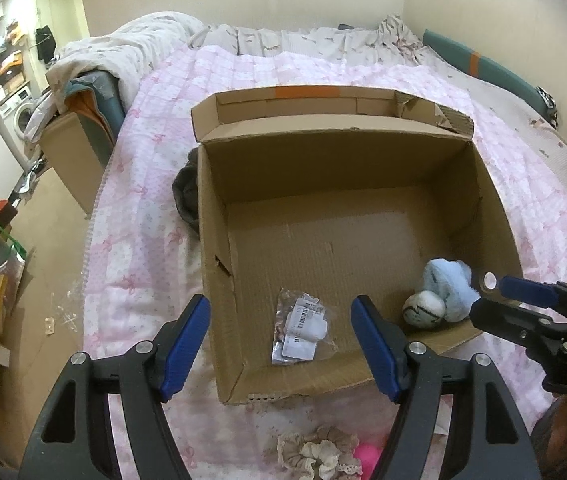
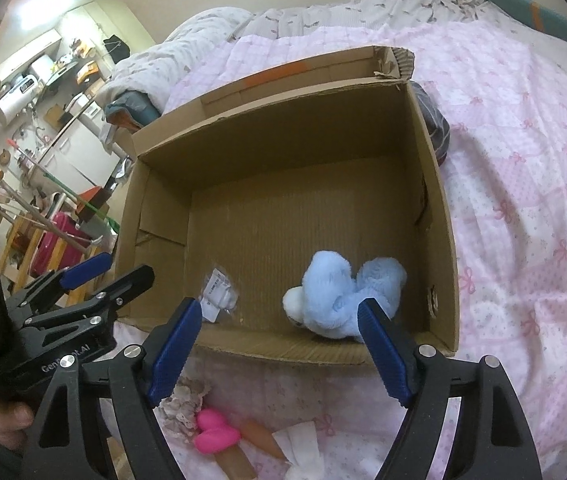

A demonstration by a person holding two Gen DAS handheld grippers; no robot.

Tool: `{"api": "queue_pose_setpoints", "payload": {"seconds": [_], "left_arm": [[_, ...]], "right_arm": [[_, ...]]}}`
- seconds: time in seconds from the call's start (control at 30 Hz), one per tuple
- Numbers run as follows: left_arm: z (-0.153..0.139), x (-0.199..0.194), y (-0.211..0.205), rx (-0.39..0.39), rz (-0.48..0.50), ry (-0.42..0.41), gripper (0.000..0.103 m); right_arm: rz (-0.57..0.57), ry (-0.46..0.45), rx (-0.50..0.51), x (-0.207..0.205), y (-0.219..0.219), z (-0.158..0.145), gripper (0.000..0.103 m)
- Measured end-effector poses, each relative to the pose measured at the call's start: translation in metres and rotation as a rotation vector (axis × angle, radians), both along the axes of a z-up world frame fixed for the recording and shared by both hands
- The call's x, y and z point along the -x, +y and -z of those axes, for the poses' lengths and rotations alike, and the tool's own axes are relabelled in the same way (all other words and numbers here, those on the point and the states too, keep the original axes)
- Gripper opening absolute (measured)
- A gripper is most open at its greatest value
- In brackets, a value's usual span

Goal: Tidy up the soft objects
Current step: 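Move the left tool back and grasp the beige lace scrunchie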

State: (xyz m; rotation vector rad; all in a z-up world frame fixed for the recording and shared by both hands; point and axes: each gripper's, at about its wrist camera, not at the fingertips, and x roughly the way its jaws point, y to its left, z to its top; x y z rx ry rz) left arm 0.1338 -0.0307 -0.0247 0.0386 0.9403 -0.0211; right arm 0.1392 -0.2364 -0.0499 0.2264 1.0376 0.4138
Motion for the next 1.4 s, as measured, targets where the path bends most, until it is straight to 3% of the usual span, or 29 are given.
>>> {"api": "queue_pose_setpoints", "payload": {"seconds": [0.53, 0.9, 1.03, 1.2, 1.27, 1.4], "left_arm": [[-0.021, 0.046, 0.025, 0.046, -0.069, -0.016, 0.070], [-0.011, 0.072, 0.037, 0.065, -0.122, 0.033, 0.070], [0.001, 0.076, 0.038, 0.048, -0.141, 0.082, 0.070], [0.023, 0.073, 0.057, 0.108, -0.231, 0.180, 0.070], [0.031, 0.071, 0.063, 0.094, -0.269, 0.208, 0.070], [0.053, 0.065, 0.063, 0.117, -0.270, 0.303, 0.070]], "right_arm": [[0.007, -0.001, 0.024, 0.024, -0.006, -0.008, 0.085], [0.042, -0.006, 0.006, 0.057, -0.023, -0.012, 0.085], [0.041, 0.011, 0.014, 0.070, -0.025, -0.007, 0.085], [0.054, 0.055, 0.000, 0.078, -0.027, 0.002, 0.085], [0.054, 0.064, -0.010, 0.080, -0.026, 0.006, 0.085], [0.054, 0.079, -0.004, 0.077, -0.024, 0.013, 0.085]]}}
